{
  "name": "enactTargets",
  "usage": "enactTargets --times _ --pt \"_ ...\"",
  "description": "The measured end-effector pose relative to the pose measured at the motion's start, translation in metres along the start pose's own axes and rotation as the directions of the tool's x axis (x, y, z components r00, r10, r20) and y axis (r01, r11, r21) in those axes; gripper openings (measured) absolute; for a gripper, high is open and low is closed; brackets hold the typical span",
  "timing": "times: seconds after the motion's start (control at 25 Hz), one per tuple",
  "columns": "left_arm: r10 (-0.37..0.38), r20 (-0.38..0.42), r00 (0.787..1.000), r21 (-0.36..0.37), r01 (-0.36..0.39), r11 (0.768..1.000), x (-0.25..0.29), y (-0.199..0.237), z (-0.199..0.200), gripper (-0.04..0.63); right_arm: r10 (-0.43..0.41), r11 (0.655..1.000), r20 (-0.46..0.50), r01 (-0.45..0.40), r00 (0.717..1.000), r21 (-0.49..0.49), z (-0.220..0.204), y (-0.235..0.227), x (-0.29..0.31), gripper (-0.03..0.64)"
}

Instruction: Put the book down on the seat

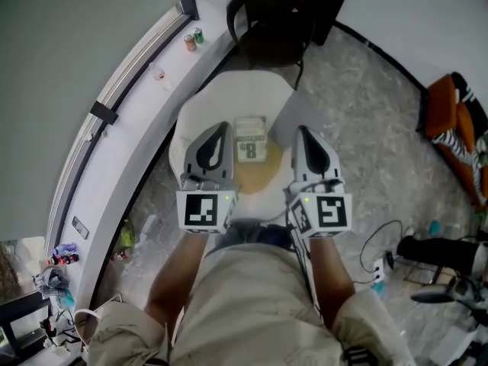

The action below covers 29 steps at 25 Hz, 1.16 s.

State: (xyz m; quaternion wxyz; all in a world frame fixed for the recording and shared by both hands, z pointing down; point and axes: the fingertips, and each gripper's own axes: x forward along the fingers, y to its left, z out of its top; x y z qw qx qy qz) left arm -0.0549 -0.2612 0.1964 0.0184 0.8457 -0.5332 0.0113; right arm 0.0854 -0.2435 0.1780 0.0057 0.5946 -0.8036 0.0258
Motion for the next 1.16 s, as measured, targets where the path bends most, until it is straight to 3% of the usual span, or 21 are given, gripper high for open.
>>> enactTargets --times 0.16,0.44,0.96,1.16 --pt "-0.022 0.038 0.999 0.000 0.022 1.000 -0.001 -0.007 0.010 0.005 0.002 1.000 0.006 -0.002 1.000 -0.029 0.007 0.000 -0.007 0.005" --pt "-0.026 0.035 0.999 0.008 0.025 1.000 -0.008 -0.004 0.005 0.005 0.002 0.999 0.001 -0.002 1.000 -0.039 0.008 0.005 -0.007 0.005" --pt "0.045 0.022 0.999 0.000 -0.045 0.999 -0.019 0.018 -0.014 0.005 0.027 0.998 -0.026 -0.029 0.999 -0.059 -0.003 0.017 -0.002 0.005" --pt "0.051 0.051 0.997 0.039 -0.053 0.998 -0.020 0.022 -0.016 0.005 0.028 0.996 -0.040 -0.031 0.999 -0.084 -0.011 0.021 -0.001 0.005"
